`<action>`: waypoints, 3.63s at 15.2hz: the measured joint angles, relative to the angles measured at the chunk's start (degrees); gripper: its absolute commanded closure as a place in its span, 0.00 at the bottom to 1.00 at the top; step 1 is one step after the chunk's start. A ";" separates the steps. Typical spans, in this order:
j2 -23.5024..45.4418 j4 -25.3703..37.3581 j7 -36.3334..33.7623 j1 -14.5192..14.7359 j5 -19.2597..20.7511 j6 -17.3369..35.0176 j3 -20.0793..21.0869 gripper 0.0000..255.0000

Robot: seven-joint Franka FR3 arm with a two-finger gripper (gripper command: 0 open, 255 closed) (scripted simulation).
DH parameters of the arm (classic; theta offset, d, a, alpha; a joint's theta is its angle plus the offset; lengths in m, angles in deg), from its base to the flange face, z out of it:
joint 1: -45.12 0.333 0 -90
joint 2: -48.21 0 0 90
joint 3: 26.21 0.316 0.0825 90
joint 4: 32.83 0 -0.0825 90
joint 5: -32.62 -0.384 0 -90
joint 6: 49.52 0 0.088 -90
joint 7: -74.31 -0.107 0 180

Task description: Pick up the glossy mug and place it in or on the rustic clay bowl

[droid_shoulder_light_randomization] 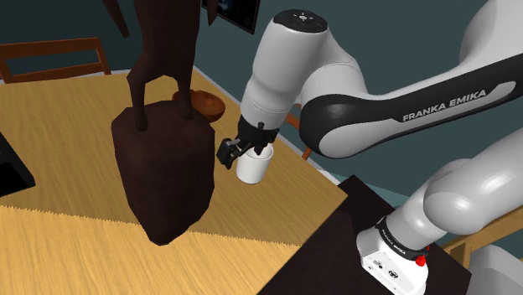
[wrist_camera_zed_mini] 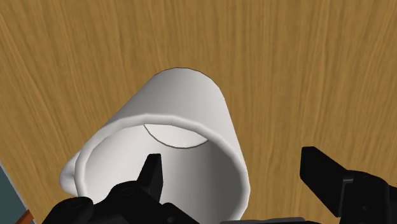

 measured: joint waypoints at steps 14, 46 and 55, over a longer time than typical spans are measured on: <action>0.41 -0.23 -0.26 -0.15 0.41 0.55 0.10 1.00; -7.65 14.88 7.52 1.52 -5.94 -20.54 -4.83 1.00; 10.73 32.37 5.88 -2.52 6.03 -23.77 -3.01 1.00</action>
